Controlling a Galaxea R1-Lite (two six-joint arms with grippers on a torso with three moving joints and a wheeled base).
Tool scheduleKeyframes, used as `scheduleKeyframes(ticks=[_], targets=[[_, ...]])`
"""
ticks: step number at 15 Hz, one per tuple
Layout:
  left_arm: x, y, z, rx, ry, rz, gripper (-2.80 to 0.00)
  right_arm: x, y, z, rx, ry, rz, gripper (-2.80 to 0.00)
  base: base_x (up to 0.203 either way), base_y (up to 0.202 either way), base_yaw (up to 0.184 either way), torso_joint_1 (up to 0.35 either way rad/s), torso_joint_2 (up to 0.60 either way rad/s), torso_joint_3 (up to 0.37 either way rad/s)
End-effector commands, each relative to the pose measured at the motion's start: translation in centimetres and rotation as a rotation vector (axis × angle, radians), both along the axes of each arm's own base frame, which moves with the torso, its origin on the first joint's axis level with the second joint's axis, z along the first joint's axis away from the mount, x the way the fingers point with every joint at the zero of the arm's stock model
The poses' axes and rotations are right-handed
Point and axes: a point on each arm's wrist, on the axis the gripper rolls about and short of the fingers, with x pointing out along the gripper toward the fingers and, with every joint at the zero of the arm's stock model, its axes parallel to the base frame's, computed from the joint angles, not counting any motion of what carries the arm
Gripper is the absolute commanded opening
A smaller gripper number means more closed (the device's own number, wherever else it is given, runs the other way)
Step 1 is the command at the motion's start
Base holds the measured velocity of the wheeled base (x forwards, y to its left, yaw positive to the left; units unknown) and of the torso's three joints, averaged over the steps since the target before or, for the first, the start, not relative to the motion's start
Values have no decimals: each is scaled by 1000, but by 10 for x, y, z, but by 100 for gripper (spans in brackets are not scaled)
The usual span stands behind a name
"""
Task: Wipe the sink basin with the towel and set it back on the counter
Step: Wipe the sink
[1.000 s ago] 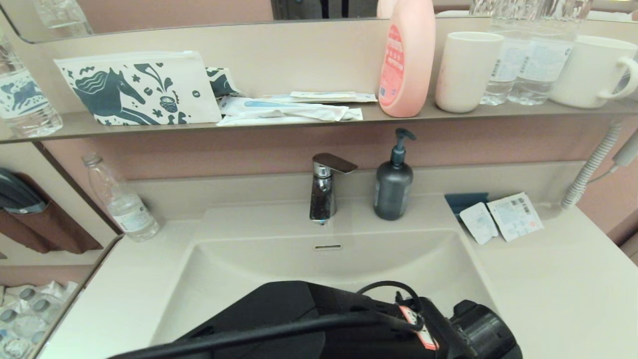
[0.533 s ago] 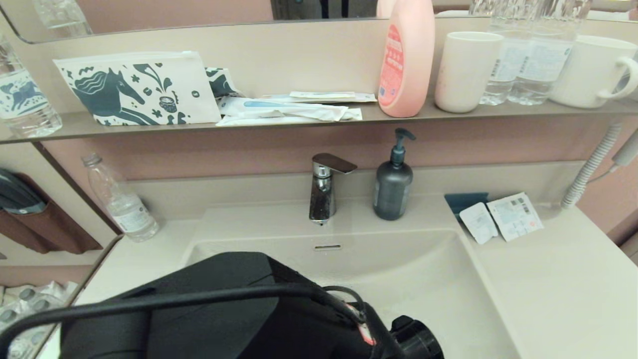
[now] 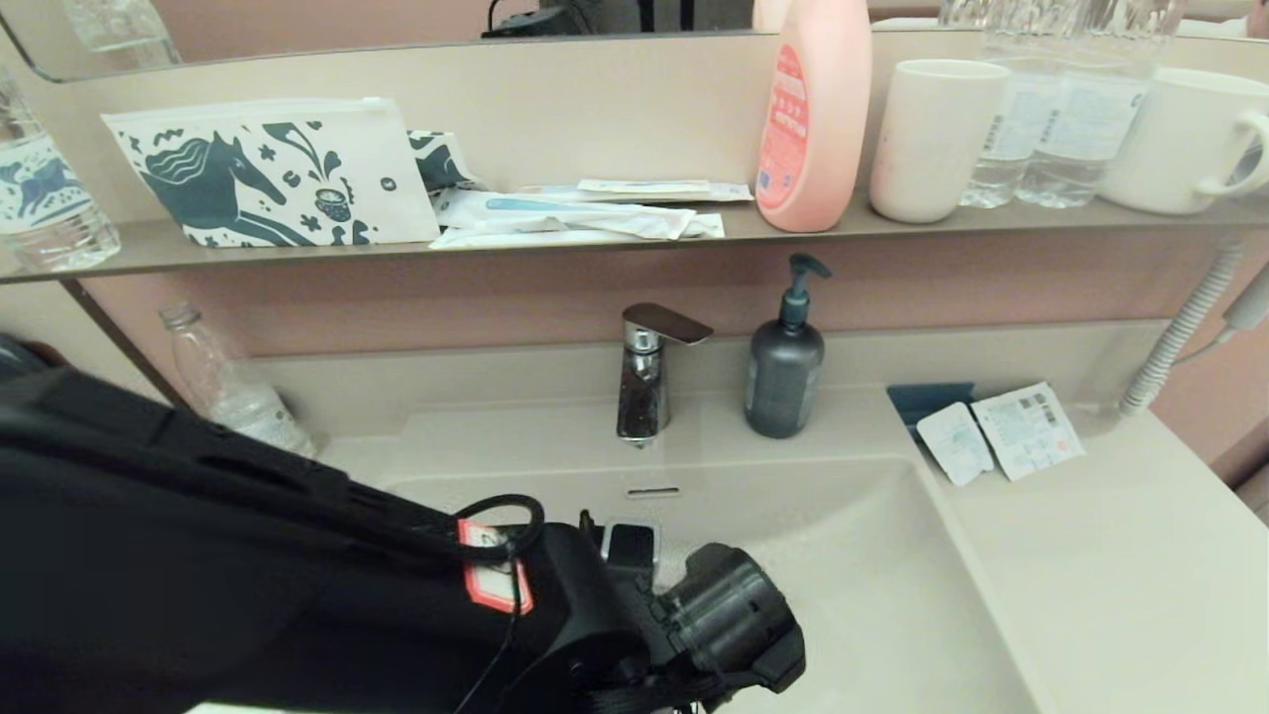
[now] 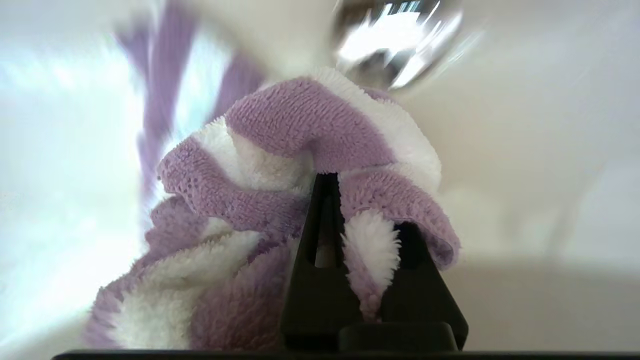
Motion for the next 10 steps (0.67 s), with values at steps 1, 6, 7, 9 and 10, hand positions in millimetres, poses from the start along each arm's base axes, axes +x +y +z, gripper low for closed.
scheduleKeyframes(ticks=[1,6,7,9,10], targets=[[-22,-8,26,-87,-135,-23,-280,0,0,0,0,1,2,-280,0,0,0,0,0,0],[-20,-19,19,-137,-218,13,-280,0,0,0,0,0,0,-280,0,0,0,0,0,0],[-17,-26,13,-168,-244,18,-280,0,0,0,0,0,2,-280,0,0,0,0,0,0],[-12,-44,-7,-218,-311,30,-280,0,0,0,0,0,0,-280,0,0,0,0,0,0],[-12,-52,-18,-232,-330,27,-280,0,0,0,0,1,0,-280,0,0,0,0,0,0]])
